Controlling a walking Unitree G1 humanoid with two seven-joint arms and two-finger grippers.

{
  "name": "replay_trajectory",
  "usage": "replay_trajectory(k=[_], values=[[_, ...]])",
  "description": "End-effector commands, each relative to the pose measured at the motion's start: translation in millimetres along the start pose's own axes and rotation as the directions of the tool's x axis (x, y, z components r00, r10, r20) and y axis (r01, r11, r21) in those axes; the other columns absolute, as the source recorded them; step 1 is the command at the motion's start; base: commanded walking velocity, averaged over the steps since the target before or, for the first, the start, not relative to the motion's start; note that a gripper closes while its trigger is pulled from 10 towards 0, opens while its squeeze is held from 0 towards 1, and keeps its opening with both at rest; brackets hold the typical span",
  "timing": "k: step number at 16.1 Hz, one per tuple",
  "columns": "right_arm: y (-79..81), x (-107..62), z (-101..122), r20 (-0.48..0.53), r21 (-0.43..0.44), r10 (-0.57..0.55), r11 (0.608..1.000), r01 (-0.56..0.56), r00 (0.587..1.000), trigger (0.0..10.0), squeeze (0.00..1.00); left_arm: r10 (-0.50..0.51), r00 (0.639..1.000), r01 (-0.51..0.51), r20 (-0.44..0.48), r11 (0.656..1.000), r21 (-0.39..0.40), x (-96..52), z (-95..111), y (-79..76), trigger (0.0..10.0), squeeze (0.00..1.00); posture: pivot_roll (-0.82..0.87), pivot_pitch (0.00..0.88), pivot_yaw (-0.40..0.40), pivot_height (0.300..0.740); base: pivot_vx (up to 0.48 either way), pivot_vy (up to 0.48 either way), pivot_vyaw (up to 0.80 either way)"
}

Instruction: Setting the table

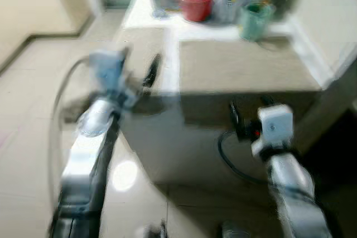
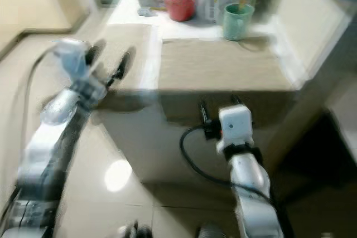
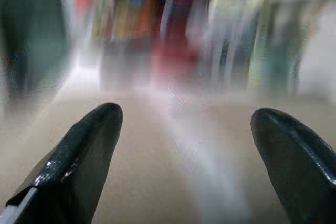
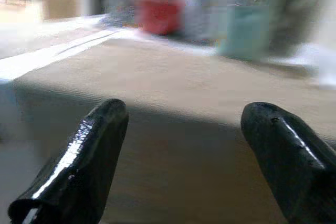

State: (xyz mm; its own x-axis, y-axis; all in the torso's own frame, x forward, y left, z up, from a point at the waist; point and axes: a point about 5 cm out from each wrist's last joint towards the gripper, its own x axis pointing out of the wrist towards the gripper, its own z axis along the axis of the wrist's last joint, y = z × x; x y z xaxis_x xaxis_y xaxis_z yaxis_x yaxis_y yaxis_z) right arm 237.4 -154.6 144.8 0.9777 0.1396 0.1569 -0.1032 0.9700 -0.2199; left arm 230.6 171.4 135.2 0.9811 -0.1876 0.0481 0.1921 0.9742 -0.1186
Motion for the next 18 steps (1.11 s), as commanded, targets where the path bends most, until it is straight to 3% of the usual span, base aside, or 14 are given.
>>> replay_trajectory(k=[1,5,8,12,18], values=[[-6.2,-3.1,15.1,0.069,-0.024,-0.018,1.000,0.019,0.997,10.0,0.00,0.128,0.986,-0.129,-0.106,0.992,-0.002,-29.4,-10.6,19.0,10.0,0.00,-0.17,0.000,0.098,0.740,0.000,0.000,0.00],[-2.5,-0.3,13.2,0.074,-0.024,-0.006,1.000,0.008,0.997,10.0,0.00,0.129,0.989,-0.128,-0.066,0.992,0.017,-24.7,-1.8,19.7,10.0,0.00,-0.16,0.000,0.103,0.740,0.000,0.000,0.00],[-1.9,-0.7,14.4,0.080,-0.021,-0.015,1.000,0.017,0.997,10.0,0.00,0.120,0.992,-0.119,-0.027,0.993,0.022,-26.7,16.1,9.3,10.0,0.00,-0.16,0.000,0.104,0.740,0.000,0.000,0.00],[-4.0,-4.7,13.8,0.076,-0.028,-0.041,0.999,0.044,0.996,10.0,0.00,0.075,0.996,-0.076,0.054,0.997,0.010,-10.5,38.1,4.5,10.0,0.00,-0.17,0.000,0.110,0.740,0.000,0.000,0.00],[-8.0,-5.7,6.3,0.058,-0.049,-0.075,0.996,0.078,0.996,10.0,0.00,0.044,0.998,-0.043,0.052,0.999,-0.015,0.2,35.7,4.3,10.0,0.00,-0.19,0.000,0.124,0.740,0.000,0.000,0.00]])
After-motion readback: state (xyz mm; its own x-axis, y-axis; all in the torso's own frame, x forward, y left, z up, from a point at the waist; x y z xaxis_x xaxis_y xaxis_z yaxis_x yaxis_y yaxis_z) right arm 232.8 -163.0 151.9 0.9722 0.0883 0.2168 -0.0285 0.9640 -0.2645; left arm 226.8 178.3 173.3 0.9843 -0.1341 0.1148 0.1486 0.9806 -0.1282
